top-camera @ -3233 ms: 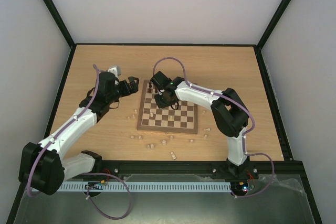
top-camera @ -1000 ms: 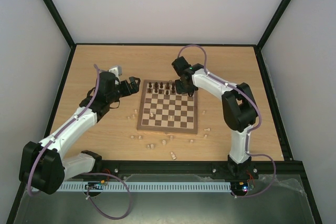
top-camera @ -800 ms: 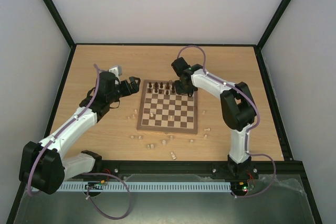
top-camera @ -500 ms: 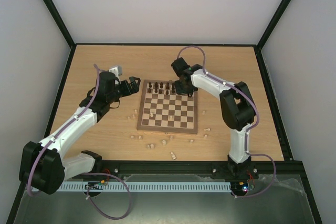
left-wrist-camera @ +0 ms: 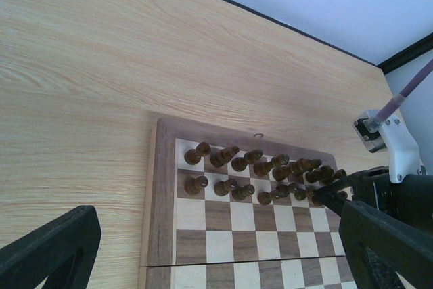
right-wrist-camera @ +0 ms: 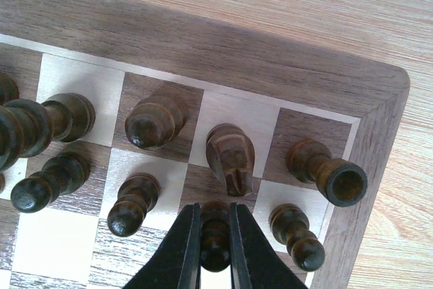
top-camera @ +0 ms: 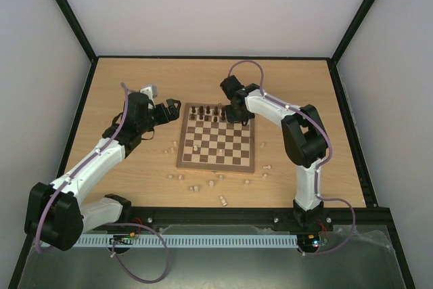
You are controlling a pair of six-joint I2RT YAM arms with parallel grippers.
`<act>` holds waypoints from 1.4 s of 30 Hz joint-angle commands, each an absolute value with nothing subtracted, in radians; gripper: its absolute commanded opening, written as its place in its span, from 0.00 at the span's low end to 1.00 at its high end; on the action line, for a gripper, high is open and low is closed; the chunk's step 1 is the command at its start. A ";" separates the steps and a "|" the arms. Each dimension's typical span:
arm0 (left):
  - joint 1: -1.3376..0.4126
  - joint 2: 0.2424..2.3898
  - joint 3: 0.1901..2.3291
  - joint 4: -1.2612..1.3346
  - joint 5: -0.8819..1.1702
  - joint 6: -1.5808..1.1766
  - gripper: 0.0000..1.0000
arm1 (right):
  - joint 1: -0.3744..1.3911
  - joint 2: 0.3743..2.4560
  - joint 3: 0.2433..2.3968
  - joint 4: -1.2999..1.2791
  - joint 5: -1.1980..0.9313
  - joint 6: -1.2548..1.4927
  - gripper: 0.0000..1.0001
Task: Set up the chess pieces on the board
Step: Place the chess piece on the chessboard.
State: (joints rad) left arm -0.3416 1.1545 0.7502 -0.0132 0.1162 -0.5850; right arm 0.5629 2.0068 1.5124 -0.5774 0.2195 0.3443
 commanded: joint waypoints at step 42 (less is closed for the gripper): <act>-0.337 1.146 0.734 -0.002 0.124 -0.575 0.99 | 0.560 2.010 1.516 -0.563 0.255 0.359 0.22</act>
